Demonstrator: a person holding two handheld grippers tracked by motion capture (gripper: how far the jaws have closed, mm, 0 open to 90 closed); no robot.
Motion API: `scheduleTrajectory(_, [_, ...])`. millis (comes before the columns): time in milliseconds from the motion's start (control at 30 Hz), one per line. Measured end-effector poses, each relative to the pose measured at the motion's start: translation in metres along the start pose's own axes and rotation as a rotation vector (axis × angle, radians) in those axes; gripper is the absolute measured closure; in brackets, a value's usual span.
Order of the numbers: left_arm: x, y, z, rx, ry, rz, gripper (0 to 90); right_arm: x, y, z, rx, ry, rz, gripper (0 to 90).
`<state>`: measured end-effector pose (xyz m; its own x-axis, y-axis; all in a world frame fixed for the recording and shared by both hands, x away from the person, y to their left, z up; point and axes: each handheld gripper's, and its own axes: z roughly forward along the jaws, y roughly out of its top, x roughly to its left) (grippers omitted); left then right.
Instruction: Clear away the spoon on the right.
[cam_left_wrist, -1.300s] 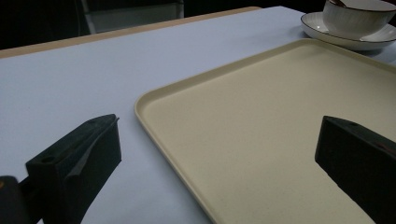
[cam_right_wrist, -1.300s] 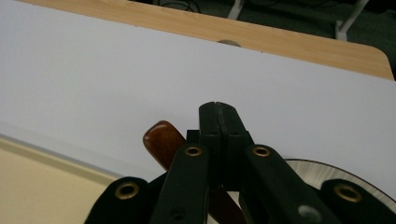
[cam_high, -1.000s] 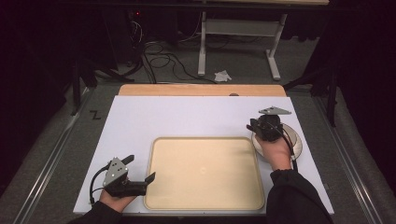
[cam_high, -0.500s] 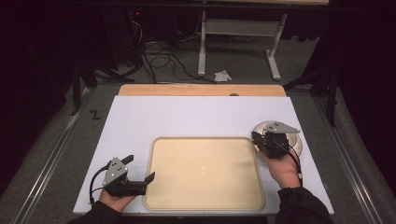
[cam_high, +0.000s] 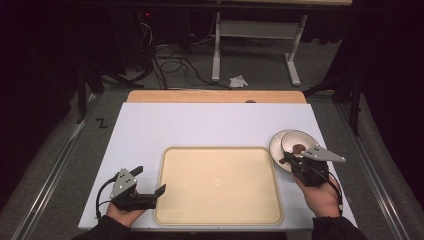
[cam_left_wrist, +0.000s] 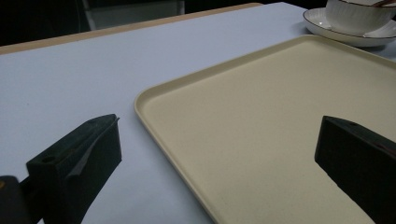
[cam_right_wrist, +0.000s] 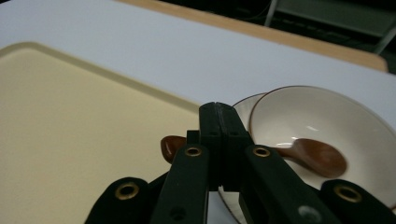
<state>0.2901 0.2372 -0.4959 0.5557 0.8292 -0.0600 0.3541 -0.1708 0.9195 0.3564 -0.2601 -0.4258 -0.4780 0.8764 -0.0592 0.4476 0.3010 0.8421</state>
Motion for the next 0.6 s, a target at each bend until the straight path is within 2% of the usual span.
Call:
scheduleTrajectory(100, [0.000, 0.000, 0.001, 0.004, 0.004, 0.000, 1.1, 0.008, 0.000, -0.016, -0.084, -0.016, -0.006, 90.0])
scheduleTrajectory(200, [0.000, -0.001, 0.003, 0.012, 0.004, 0.001, 1.1, 0.031, -0.005, -0.017, -0.149, 0.009, -0.016, 90.0])
scheduleTrajectory(267, [-0.001, -0.001, 0.003, 0.015, 0.002, 0.003, 1.1, 0.049, -0.011, -0.008, -0.153, 0.013, -0.035, 90.0])
scheduleTrajectory(367, [-0.002, -0.001, 0.002, 0.015, 0.000, 0.009, 1.2, 0.064, -0.013, 0.007, -0.126, -0.029, -0.093, 90.0])
scheduleTrajectory(433, [-0.001, -0.001, 0.002, 0.013, 0.000, 0.006, 1.2, 0.066, -0.012, 0.011, -0.123, -0.057, -0.090, 90.0])
scheduleTrajectory(467, [-0.001, -0.001, 0.002, 0.011, 0.000, 0.000, 1.2, 0.065, -0.013, 0.014, -0.117, -0.069, -0.068, 90.0])
scheduleTrajectory(533, [0.000, -0.001, 0.002, 0.013, 0.001, 0.001, 1.2, 0.064, -0.013, 0.017, -0.112, -0.076, -0.056, 90.0])
scheduleTrajectory(600, [0.000, -0.001, 0.001, 0.011, 0.001, 0.003, 1.2, 0.064, -0.013, 0.016, -0.114, -0.091, -0.068, 90.0])
